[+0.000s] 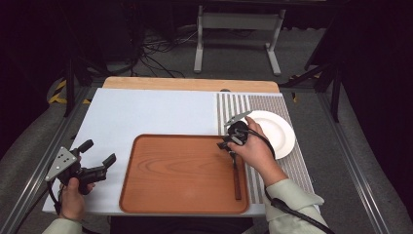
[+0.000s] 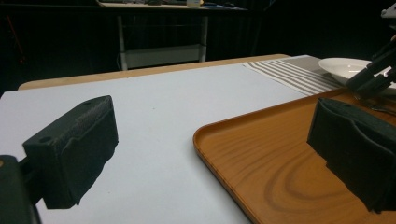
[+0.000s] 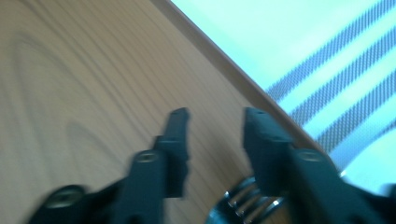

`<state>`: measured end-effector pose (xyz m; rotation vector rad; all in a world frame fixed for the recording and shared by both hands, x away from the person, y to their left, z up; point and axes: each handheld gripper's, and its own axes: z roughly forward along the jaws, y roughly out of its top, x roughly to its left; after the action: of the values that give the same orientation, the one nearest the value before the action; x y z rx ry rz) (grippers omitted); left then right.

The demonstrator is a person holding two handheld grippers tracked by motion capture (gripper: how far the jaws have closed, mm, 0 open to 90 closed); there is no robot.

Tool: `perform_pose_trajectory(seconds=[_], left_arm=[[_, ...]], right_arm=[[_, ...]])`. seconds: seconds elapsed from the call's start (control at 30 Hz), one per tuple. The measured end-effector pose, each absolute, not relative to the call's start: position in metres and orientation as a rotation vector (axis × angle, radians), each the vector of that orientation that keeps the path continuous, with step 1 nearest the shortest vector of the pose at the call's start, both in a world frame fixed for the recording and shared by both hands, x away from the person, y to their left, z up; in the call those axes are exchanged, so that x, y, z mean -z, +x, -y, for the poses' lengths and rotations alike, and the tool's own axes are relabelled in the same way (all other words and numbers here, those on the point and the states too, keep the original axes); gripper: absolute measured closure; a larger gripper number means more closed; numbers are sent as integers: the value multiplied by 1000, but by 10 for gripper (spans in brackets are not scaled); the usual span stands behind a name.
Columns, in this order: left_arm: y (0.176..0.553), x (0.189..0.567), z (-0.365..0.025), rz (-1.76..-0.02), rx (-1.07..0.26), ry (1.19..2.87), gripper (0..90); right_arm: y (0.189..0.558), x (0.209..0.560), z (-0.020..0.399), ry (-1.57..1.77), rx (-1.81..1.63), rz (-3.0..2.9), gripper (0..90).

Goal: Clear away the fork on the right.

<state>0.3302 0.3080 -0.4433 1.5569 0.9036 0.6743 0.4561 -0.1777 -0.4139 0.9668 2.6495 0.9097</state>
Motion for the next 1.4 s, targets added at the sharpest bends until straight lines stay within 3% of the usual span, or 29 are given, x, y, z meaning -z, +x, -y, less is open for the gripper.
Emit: perform_pose_trajectory(seconds=[0.1, 0.23, 1.17, 1.4], left_arm=[[330, 443, -308, -904, -675, 1557, 26], [330, 443, -309, -903, -675, 1558, 26], [332, 444, -308, -906, -676, 1552, 26], [332, 444, -308, -910, -673, 1550, 26]], right_arm=[[452, 407, 173, 904, -964, -2633, 329], [445, 396, 171, 778, -1035, -2599, 185], [415, 361, 213, 563, -1230, -2422, 152], [406, 361, 233, 575, -1352, -2345, 99]])
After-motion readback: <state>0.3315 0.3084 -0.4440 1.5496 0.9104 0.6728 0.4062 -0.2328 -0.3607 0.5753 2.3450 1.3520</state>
